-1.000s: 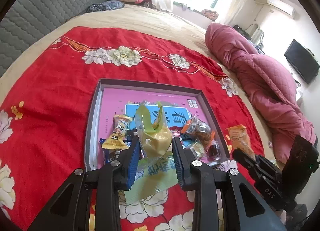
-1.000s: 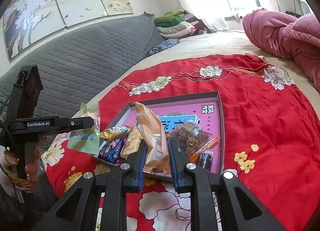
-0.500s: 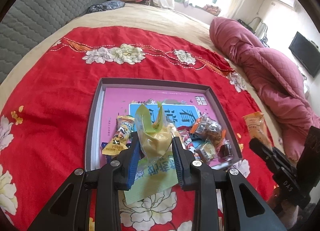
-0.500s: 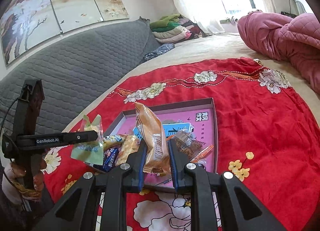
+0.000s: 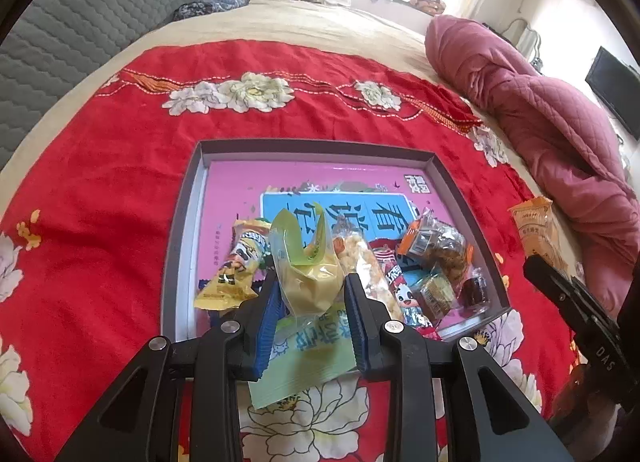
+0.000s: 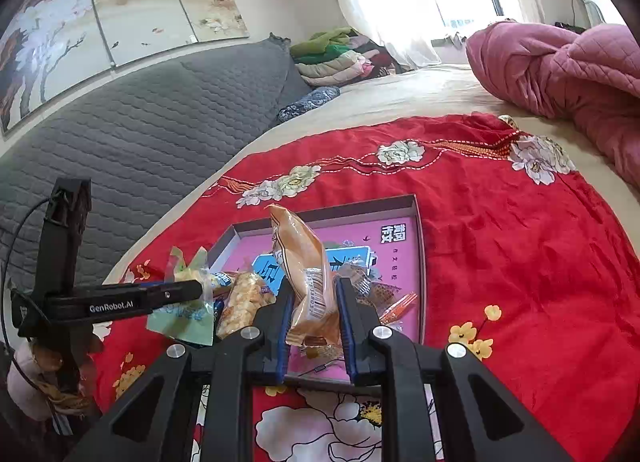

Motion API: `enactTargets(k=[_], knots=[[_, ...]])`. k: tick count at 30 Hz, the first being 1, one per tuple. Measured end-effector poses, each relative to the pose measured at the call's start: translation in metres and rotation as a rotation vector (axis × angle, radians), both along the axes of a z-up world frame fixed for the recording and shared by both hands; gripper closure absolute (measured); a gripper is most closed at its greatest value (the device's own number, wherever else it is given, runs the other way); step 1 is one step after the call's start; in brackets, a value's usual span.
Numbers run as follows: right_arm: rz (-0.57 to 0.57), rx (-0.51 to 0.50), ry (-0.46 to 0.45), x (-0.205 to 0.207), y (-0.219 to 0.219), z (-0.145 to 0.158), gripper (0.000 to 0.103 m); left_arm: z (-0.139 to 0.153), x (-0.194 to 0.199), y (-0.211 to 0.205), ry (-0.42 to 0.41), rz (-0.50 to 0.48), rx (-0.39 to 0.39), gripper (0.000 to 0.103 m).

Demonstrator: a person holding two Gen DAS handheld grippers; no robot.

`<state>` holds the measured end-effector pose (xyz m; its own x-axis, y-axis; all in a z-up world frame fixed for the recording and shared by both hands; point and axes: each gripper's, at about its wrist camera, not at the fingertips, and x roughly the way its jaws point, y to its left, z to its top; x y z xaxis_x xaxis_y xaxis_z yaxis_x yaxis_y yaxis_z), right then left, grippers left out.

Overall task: Organize snacks
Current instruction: 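Lift both held snacks and carry them over the tray, then lower both held snacks into the tray among the other snacks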

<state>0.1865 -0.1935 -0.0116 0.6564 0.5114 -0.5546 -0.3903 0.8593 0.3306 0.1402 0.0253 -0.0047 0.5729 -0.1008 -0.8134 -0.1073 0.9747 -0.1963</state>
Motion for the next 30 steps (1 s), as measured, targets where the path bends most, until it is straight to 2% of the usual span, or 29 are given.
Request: enactTargets(k=[30], knots=[[-0.008,-0.036,0.098,0.017,0.01,-0.027,0.082,-0.012,0.014,-0.011,0.019,-0.022,-0.055,0.07]])
